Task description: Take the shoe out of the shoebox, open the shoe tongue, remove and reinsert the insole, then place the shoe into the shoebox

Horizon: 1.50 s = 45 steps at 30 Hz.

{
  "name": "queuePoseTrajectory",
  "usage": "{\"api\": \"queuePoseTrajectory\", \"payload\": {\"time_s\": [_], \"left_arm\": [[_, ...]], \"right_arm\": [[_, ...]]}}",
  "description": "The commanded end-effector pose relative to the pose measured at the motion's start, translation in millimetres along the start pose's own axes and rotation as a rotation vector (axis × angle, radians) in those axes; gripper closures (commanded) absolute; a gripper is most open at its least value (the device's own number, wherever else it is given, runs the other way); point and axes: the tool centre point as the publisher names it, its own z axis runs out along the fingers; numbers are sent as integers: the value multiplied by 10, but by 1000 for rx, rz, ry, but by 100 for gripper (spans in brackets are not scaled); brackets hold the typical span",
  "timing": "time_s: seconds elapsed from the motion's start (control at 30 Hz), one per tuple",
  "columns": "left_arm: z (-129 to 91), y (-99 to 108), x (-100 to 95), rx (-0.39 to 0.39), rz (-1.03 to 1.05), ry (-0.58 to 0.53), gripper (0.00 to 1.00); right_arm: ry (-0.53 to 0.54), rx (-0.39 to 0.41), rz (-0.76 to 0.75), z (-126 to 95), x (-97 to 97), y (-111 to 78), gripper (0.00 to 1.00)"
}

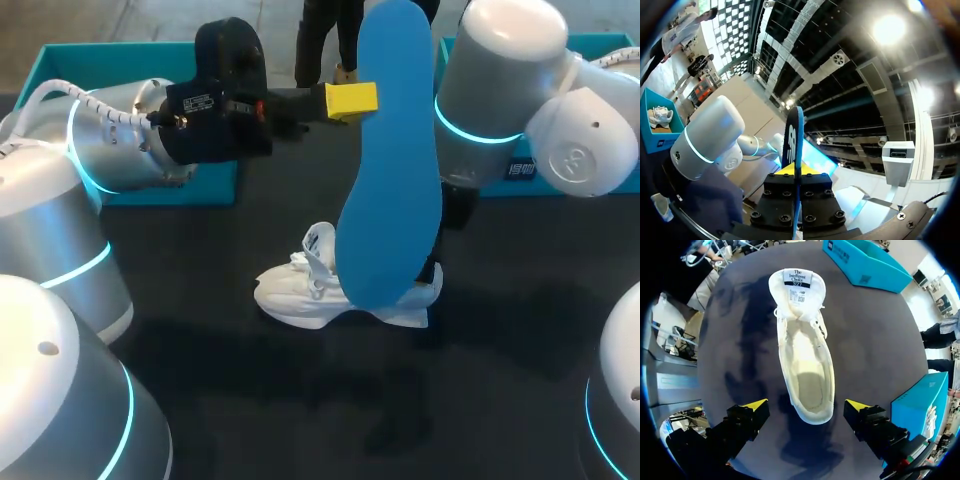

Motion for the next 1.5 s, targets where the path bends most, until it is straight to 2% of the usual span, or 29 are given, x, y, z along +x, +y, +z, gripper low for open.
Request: {"api": "queuePoseTrajectory", "payload": {"time_s": [0.03,0.9,1.27,1.5], "left_arm": [[52,9,14,8,1,-5,100],[52,9,14,8,1,-5,100],[52,9,14,8,1,-5,100],[52,9,14,8,1,-5,100]], "right_arm": [[-2,3,1,11,4,8,0],[-2,3,1,11,4,8,0],[9,11,-102,108,-321,276,0],[21,32,-95,290,-410,469,0]]}}
